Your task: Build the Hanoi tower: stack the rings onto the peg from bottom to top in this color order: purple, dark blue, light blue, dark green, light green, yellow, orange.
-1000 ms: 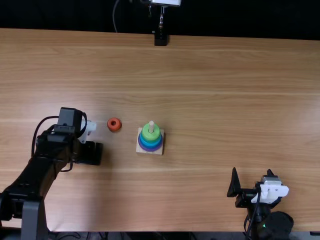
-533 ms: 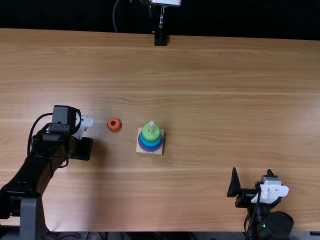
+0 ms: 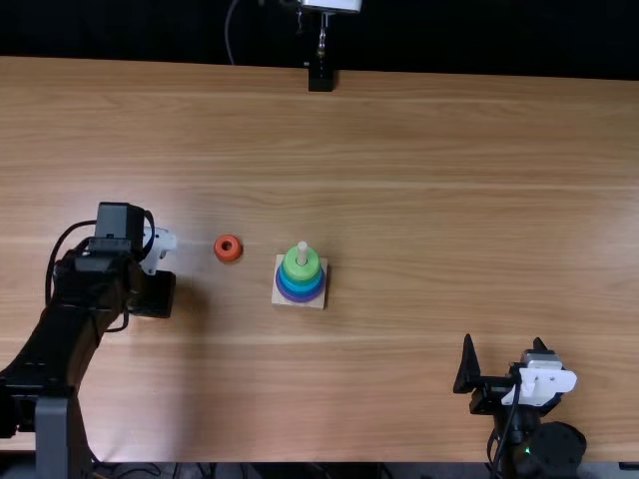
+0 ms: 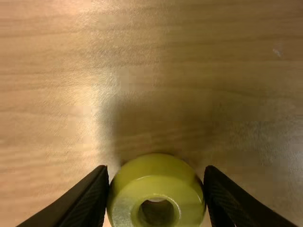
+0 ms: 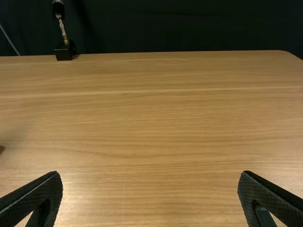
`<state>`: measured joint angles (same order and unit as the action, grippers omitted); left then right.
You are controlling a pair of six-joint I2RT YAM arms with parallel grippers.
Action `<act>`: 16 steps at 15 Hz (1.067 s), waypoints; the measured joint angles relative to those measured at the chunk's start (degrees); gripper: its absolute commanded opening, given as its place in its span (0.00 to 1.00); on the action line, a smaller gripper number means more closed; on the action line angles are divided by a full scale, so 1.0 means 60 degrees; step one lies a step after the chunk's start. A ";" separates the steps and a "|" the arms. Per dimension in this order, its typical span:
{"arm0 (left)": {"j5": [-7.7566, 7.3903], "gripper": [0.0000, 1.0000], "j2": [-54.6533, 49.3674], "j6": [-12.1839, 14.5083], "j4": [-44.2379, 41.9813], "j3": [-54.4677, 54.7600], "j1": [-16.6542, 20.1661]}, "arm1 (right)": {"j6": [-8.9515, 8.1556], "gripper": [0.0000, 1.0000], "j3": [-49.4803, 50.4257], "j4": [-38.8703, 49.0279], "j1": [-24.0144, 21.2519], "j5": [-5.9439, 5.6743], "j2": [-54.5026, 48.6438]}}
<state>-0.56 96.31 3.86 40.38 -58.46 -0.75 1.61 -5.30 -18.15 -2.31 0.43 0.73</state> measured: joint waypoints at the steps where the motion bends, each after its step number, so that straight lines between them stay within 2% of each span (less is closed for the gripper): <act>1: 0.0022 0.00 0.0000 0.0000 0.0725 -0.0521 -0.0004 | 0.0000 1.00 0.0000 0.0000 0.0000 0.0004 0.0000; 4: 0.0055 0.00 0.0000 -0.0015 0.2080 -0.1963 -0.0215 | 0.0000 1.00 0.0000 0.0000 0.0000 0.0000 0.0000; 8: 0.0018 0.00 0.0000 -0.0164 0.3479 -0.4025 -0.1424 | -0.0004 1.00 0.0000 0.0000 0.0000 0.0000 0.0000; 12: -0.0015 0.00 0.0437 -0.1129 0.3909 -0.5920 -0.2364 | -0.0004 1.00 0.0000 -0.0004 0.0000 0.0000 0.0000; 16: -0.0066 0.00 0.1570 -0.2047 0.5144 -0.7858 -0.3497 | -0.0004 1.00 0.0000 0.0004 -0.0004 0.0004 0.0000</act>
<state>-0.95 105.73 -8.43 71.24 -105.60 -21.74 1.58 -5.30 -18.13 -2.33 0.45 0.73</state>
